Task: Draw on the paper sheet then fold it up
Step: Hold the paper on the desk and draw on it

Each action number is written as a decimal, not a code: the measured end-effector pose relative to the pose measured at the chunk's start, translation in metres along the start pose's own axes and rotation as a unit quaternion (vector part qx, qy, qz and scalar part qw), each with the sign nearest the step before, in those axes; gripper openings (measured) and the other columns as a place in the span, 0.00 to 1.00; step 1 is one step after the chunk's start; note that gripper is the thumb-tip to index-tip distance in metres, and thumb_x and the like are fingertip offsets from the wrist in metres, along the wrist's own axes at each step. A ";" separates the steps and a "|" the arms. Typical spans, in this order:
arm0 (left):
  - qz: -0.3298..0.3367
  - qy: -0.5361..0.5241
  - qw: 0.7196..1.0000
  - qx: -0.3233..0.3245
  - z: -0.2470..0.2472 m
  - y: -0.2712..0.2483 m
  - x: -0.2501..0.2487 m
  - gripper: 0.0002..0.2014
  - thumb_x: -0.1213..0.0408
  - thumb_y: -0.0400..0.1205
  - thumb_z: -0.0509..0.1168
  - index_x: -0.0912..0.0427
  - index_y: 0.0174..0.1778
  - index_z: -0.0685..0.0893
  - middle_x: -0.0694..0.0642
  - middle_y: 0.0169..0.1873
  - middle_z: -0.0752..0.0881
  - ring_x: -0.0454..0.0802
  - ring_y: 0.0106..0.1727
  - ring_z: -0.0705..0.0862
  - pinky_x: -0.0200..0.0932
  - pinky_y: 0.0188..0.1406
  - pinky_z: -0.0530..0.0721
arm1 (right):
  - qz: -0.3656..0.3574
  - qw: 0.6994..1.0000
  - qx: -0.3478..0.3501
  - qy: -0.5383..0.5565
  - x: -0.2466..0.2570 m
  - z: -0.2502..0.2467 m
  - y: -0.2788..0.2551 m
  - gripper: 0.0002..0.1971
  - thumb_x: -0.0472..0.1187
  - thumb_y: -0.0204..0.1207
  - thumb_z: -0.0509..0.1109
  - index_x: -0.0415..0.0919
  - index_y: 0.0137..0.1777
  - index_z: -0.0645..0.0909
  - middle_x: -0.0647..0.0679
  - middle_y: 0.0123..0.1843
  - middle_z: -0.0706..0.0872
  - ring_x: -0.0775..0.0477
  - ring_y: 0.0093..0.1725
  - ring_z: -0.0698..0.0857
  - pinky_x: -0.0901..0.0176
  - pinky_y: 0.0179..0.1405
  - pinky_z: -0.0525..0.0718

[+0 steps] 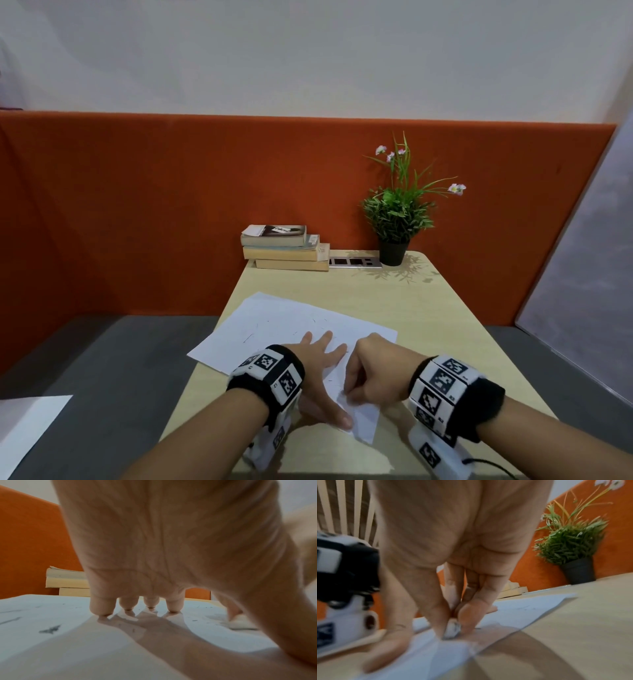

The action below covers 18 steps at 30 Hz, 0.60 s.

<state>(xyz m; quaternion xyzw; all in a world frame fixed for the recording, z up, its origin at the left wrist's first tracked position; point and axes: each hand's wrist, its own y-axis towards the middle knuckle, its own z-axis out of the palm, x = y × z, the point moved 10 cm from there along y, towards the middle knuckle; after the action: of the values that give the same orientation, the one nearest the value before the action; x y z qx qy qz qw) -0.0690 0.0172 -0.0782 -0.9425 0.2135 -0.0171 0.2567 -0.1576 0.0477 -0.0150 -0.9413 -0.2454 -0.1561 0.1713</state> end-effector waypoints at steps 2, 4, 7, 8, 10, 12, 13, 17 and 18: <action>0.000 0.001 1.000 0.001 0.002 0.004 0.004 0.69 0.19 0.60 0.71 0.33 0.85 0.31 0.44 0.87 0.29 0.59 0.88 0.31 0.73 0.84 0.50 | 0.024 0.999 -0.036 -0.014 -0.012 -0.012 0.010 0.07 0.39 0.72 0.74 0.39 0.42 0.93 0.46 0.41 0.94 0.47 0.41 0.92 0.58 0.38 0.91; 0.002 0.002 1.000 0.001 0.004 0.008 0.006 0.70 0.17 0.57 0.69 0.31 0.85 0.31 0.44 0.87 0.29 0.59 0.88 0.31 0.75 0.84 0.49 | 0.028 0.997 -0.068 -0.026 -0.019 -0.018 0.019 0.08 0.37 0.67 0.70 0.35 0.41 0.89 0.38 0.39 0.92 0.36 0.42 0.91 0.52 0.33 0.89; 0.006 -0.005 1.000 -0.010 0.002 0.005 0.004 0.68 0.18 0.58 0.70 0.31 0.85 0.33 0.44 0.87 0.30 0.59 0.88 0.32 0.74 0.83 0.49 | 0.027 0.998 -0.057 -0.016 -0.015 -0.013 0.020 0.07 0.37 0.70 0.71 0.35 0.39 0.90 0.39 0.40 0.93 0.41 0.35 0.89 0.57 0.33 0.86; 0.009 -0.008 1.000 -0.014 0.001 0.003 0.003 0.67 0.19 0.60 0.71 0.31 0.86 0.34 0.44 0.87 0.30 0.58 0.88 0.32 0.73 0.83 0.50 | 0.022 0.999 -0.040 -0.008 -0.011 -0.009 0.017 0.06 0.38 0.72 0.74 0.39 0.41 0.92 0.45 0.41 0.94 0.48 0.37 0.89 0.60 0.36 0.88; 0.016 -0.017 1.000 -0.017 -0.001 0.000 0.000 0.65 0.21 0.63 0.72 0.31 0.86 0.36 0.44 0.87 0.30 0.58 0.88 0.31 0.72 0.84 0.50 | -0.004 1.000 0.001 0.009 0.002 0.003 0.008 0.05 0.40 0.73 0.78 0.43 0.45 0.94 0.55 0.39 0.92 0.59 0.36 0.88 0.65 0.40 0.89; 0.018 -0.026 0.999 -0.014 -0.001 -0.003 -0.001 0.64 0.22 0.64 0.72 0.30 0.86 0.36 0.44 0.87 0.30 0.57 0.87 0.30 0.72 0.84 0.49 | -0.024 1.000 0.016 0.002 0.008 0.007 0.006 0.04 0.39 0.73 0.78 0.43 0.46 0.94 0.55 0.38 0.92 0.62 0.34 0.86 0.71 0.38 0.85; 0.018 -0.028 0.999 -0.011 -0.002 -0.004 -0.001 0.63 0.23 0.65 0.73 0.30 0.86 0.36 0.43 0.87 0.30 0.57 0.87 0.30 0.72 0.84 0.49 | -0.021 1.000 0.007 -0.009 0.007 0.003 0.009 0.05 0.38 0.73 0.77 0.43 0.45 0.94 0.53 0.40 0.93 0.61 0.35 0.87 0.71 0.37 0.85; 0.018 -0.029 0.999 -0.009 -0.003 -0.005 -0.002 0.63 0.25 0.65 0.74 0.27 0.83 0.33 0.43 0.87 0.30 0.56 0.87 0.30 0.73 0.84 0.49 | 0.017 0.997 -0.069 -0.016 -0.011 -0.020 0.026 0.08 0.32 0.71 0.71 0.38 0.37 0.92 0.49 0.32 0.91 0.49 0.31 0.86 0.65 0.29 0.81; 0.017 -0.026 0.999 -0.009 -0.003 -0.005 -0.002 0.63 0.25 0.66 0.74 0.27 0.83 0.32 0.43 0.87 0.31 0.56 0.87 0.30 0.73 0.84 0.48 | 0.023 0.997 -0.077 -0.015 -0.013 -0.021 0.029 0.08 0.31 0.70 0.70 0.37 0.36 0.91 0.49 0.30 0.89 0.48 0.29 0.84 0.62 0.28 0.81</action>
<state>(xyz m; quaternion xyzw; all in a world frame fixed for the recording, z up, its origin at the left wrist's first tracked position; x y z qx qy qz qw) -0.0694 0.0206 -0.0729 -0.9412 0.2229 0.0142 0.2537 -0.1580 0.0096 -0.0082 -0.9593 -0.2134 -0.1566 0.0980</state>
